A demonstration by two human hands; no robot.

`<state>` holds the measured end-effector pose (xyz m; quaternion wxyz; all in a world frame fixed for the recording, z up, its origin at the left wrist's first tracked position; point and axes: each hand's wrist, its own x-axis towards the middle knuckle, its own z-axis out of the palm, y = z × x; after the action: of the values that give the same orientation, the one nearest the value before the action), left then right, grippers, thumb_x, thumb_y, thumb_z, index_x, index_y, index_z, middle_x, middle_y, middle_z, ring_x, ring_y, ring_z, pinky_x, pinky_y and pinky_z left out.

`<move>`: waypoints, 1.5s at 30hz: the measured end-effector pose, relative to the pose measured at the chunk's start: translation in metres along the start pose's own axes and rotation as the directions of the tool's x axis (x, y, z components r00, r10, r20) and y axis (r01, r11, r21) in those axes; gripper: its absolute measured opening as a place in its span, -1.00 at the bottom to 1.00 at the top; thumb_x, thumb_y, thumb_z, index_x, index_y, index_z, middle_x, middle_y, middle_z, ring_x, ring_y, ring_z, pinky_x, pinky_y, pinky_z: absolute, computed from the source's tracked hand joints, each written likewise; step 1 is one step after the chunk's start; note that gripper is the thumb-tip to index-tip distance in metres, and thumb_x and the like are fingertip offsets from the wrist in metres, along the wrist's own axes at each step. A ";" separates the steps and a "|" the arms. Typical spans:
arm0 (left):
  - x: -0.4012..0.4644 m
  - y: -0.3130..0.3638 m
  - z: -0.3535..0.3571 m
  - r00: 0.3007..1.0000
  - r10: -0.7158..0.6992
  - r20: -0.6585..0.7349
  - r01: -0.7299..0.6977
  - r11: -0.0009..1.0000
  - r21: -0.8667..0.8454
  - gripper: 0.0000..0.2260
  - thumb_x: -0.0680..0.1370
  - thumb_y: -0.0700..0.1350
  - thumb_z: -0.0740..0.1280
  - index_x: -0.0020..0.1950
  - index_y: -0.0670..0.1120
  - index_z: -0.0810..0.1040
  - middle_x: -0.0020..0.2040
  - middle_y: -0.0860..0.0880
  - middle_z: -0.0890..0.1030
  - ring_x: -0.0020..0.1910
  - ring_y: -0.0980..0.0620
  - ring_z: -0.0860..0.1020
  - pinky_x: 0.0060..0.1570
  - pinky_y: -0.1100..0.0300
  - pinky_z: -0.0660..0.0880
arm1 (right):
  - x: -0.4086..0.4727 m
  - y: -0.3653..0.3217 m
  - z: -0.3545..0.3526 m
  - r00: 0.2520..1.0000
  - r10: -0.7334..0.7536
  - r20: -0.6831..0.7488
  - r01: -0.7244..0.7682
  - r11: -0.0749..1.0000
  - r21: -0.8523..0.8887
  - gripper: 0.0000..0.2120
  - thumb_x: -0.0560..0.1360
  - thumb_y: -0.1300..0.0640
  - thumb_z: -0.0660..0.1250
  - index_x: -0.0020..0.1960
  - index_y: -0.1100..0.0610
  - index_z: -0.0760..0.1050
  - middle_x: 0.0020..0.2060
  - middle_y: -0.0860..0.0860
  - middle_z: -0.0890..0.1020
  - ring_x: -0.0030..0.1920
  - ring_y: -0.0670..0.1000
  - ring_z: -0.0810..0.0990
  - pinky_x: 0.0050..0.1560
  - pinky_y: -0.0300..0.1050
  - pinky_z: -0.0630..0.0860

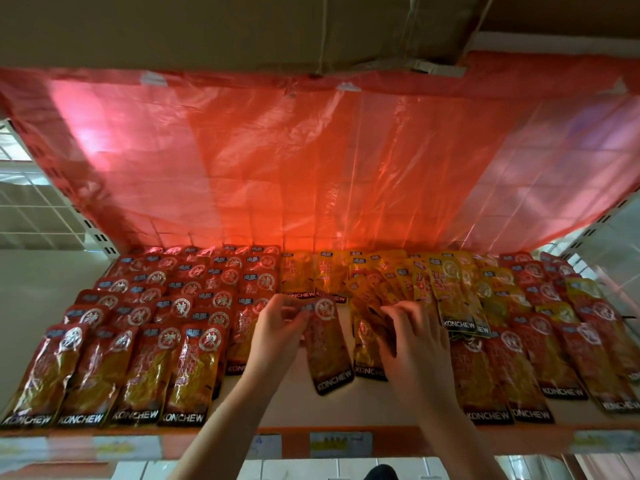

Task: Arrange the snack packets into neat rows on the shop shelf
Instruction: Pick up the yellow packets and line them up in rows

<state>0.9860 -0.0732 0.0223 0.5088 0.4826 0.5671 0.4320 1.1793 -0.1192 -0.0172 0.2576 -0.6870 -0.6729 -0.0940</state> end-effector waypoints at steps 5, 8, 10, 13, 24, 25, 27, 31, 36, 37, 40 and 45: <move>0.001 0.006 -0.016 0.998 0.008 -0.063 -0.008 1.000 -0.001 -0.99 0.55 -0.25 0.28 -0.05 -0.16 0.48 -0.15 -0.15 0.61 -0.23 -0.01 0.59 -0.28 0.04 0.56 | -0.005 -0.004 0.000 0.999 -0.032 0.043 0.035 0.998 -0.058 -0.47 0.18 0.03 0.59 0.10 0.09 0.54 0.09 0.07 0.49 0.09 0.14 0.52 0.03 0.12 0.50; 0.001 0.006 -0.022 0.998 0.011 -0.068 -0.011 1.000 -0.003 -0.97 0.55 -0.23 0.28 -0.03 -0.15 0.50 -0.16 -0.13 0.61 -0.25 0.02 0.59 -0.28 0.05 0.56 | -0.007 -0.008 -0.001 0.998 -0.046 0.047 0.049 0.996 -0.068 -0.55 0.23 -0.02 0.55 0.07 0.08 0.56 0.07 0.08 0.53 0.10 0.15 0.51 0.06 0.13 0.48; 0.001 0.006 -0.025 0.998 0.000 -0.063 0.000 1.000 0.003 -0.94 0.56 -0.23 0.28 0.01 -0.15 0.50 -0.14 -0.12 0.61 -0.24 0.02 0.60 -0.25 0.02 0.57 | -0.008 -0.012 -0.002 0.998 -0.048 0.043 0.050 0.997 -0.051 -0.61 0.30 -0.05 0.50 0.05 0.08 0.57 0.06 0.07 0.53 0.10 0.13 0.50 0.09 0.12 0.47; 0.003 0.004 -0.028 0.998 -0.006 -0.057 0.007 1.000 0.013 -0.94 0.56 -0.22 0.28 0.02 -0.14 0.51 -0.13 -0.13 0.62 -0.22 -0.05 0.62 -0.22 -0.09 0.58 | -0.006 -0.023 -0.007 0.999 -0.052 -0.001 0.052 0.999 0.008 -0.70 0.38 -0.03 0.43 0.05 0.09 0.58 0.05 0.03 0.54 0.09 0.08 0.49 0.10 0.12 0.48; 0.013 0.006 -0.056 0.996 -0.056 -0.074 0.052 0.997 -0.051 -0.90 0.55 -0.22 0.29 0.04 -0.12 0.56 -0.07 -0.11 0.61 -0.13 -0.02 0.60 -0.38 0.21 0.53 | -0.013 -0.092 0.003 0.893 -0.401 0.202 0.336 0.895 0.292 -0.39 0.43 -0.27 0.27 0.36 0.02 0.30 0.35 0.02 0.33 0.32 0.00 0.28 0.24 -0.11 0.35; 0.015 0.006 -0.060 0.997 -0.049 -0.062 0.047 0.999 -0.023 -0.91 0.55 -0.22 0.30 0.01 -0.10 0.56 -0.06 -0.10 0.61 -0.12 -0.01 0.60 -0.39 0.24 0.52 | -0.014 -0.098 0.006 0.900 -0.396 0.181 0.345 0.903 0.257 -0.42 0.40 -0.18 0.33 0.33 0.01 0.32 0.31 0.02 0.38 0.28 0.01 0.33 0.20 -0.10 0.44; 0.020 0.005 -0.070 0.999 -0.038 -0.016 0.039 0.997 0.065 -0.91 0.54 -0.22 0.30 -0.04 -0.05 0.57 -0.06 -0.07 0.60 -0.12 0.02 0.60 -0.38 0.23 0.56 | -0.013 -0.108 0.007 0.923 -0.358 0.142 0.316 0.914 0.256 -0.41 0.28 -0.02 0.47 0.25 0.01 0.39 0.21 0.00 0.48 0.15 0.00 0.44 0.06 -0.12 0.56; 0.028 0.000 -0.089 0.995 0.095 0.007 -0.088 0.901 0.425 -0.86 0.54 -0.15 0.30 0.07 -0.09 0.60 -0.04 -0.02 0.62 -0.12 0.05 0.59 -0.16 0.08 0.59 | -0.010 -0.121 0.010 0.936 -0.334 0.114 0.293 0.915 0.277 -0.49 0.28 0.08 0.47 0.21 0.01 0.47 0.11 -0.06 0.54 0.06 -0.04 0.51 0.00 -0.21 0.53; 0.030 -0.006 -0.112 0.960 0.278 0.025 -0.221 0.705 0.674 -0.77 0.58 -0.13 0.23 0.22 -0.04 0.53 0.09 0.01 0.61 -0.01 0.03 0.56 -0.10 0.13 0.51 | -0.015 -0.135 0.019 0.945 -0.313 0.093 0.281 0.925 0.255 -0.66 0.35 0.08 0.37 0.12 0.02 0.54 0.03 -0.09 0.57 -0.01 -0.11 0.51 -0.10 -0.26 0.55; 0.031 -0.008 -0.116 0.956 0.291 0.036 -0.235 0.686 0.688 -0.76 0.57 -0.13 0.23 0.22 -0.03 0.52 0.11 0.01 0.60 0.03 0.02 0.55 -0.07 0.10 0.52 | -0.017 -0.137 0.021 0.945 -0.310 0.100 0.279 0.928 0.247 -0.62 0.28 0.10 0.44 0.09 0.02 0.55 0.02 -0.09 0.58 -0.01 -0.10 0.51 -0.11 -0.26 0.56; 0.033 -0.014 -0.125 0.956 0.285 0.063 -0.249 0.683 0.686 -0.77 0.58 -0.12 0.23 0.22 -0.02 0.53 0.13 0.02 0.59 0.04 0.03 0.55 -0.04 0.06 0.53 | -0.025 -0.144 0.024 0.945 -0.295 0.139 0.261 0.940 0.221 -0.54 0.11 0.13 0.56 0.00 0.02 0.60 -0.02 -0.07 0.60 -0.04 -0.10 0.52 -0.16 -0.30 0.54; 0.031 -0.019 -0.132 0.946 0.301 0.118 -0.299 0.678 0.671 -0.77 0.57 -0.13 0.24 0.22 0.02 0.52 0.15 0.07 0.57 0.09 0.07 0.51 0.01 0.08 0.52 | -0.035 -0.154 0.036 0.941 -0.243 0.236 0.188 0.954 0.231 -0.48 0.11 -0.04 0.59 0.03 0.01 0.56 0.00 -0.05 0.57 -0.09 -0.08 0.58 -0.20 -0.29 0.56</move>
<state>0.8523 -0.0457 0.0127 0.2180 0.7209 0.5991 0.2719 1.0191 -0.1384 -0.0298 0.2243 -0.5848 -0.7785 0.0396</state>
